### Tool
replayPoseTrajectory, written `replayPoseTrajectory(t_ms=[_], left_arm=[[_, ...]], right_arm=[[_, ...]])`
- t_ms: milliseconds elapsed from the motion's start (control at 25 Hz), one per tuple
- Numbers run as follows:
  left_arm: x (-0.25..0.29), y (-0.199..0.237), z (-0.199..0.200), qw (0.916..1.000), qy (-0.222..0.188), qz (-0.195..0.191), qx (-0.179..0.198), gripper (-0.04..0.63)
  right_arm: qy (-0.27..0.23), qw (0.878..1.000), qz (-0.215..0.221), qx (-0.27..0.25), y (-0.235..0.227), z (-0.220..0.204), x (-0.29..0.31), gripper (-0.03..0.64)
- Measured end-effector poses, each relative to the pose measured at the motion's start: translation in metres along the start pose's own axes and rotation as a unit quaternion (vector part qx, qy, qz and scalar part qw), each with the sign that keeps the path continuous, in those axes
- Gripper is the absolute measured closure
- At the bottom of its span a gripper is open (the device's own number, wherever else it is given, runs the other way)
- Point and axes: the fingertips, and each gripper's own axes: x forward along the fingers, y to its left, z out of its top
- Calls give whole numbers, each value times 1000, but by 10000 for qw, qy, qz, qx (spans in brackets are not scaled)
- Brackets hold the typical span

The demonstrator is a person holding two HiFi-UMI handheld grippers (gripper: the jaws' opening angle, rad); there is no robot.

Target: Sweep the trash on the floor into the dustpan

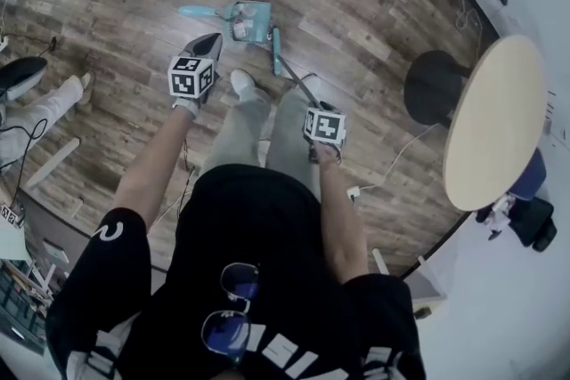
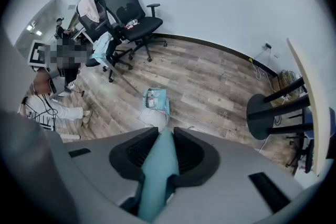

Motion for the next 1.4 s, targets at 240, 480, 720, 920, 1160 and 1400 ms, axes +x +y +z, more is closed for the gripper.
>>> replayPoseTrajectory(t_ms=[240, 480, 720, 920, 1160, 1400], left_arm=[[16, -24, -3, 9998, 89, -185, 74, 598], [15, -25, 0, 9998, 75, -136, 101, 598], [6, -24, -6, 9999, 71, -55, 78, 598], [4, -26, -7, 10000, 52, -26, 57, 598], [7, -37, -2, 9999, -8, -66, 83, 598], [9, -43, 9, 9998, -90, -115, 129, 598]], right_arm=[[264, 9992, 276, 68, 8, -28, 6, 531], [182, 9995, 267, 67, 9, -17, 19, 531], [142, 9995, 130, 257, -4, 5, 23, 532], [-140, 9994, -245, 220, -38, 24, 8, 531], [-364, 9961, -481, 642, -81, 23, -4, 532], [75, 9904, -1178, 720, -117, 6, 1, 531]])
